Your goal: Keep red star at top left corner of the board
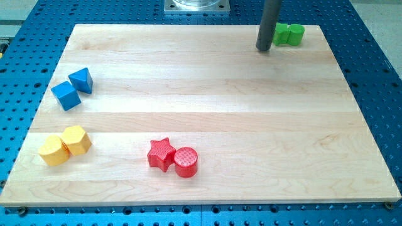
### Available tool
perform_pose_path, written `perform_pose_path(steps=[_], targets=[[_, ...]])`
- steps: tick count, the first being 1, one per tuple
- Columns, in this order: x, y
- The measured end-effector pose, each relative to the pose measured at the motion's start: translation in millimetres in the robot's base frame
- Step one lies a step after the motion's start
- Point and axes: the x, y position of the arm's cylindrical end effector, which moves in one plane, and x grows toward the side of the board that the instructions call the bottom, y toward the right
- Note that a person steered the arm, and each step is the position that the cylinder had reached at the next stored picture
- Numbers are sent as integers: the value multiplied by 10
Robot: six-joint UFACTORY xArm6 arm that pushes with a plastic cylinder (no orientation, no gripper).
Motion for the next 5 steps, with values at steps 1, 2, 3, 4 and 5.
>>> perform_pose_path(steps=[1, 2, 3, 4, 5], targets=[[4, 0], [41, -6], [347, -232], [697, -408], [708, -492]])
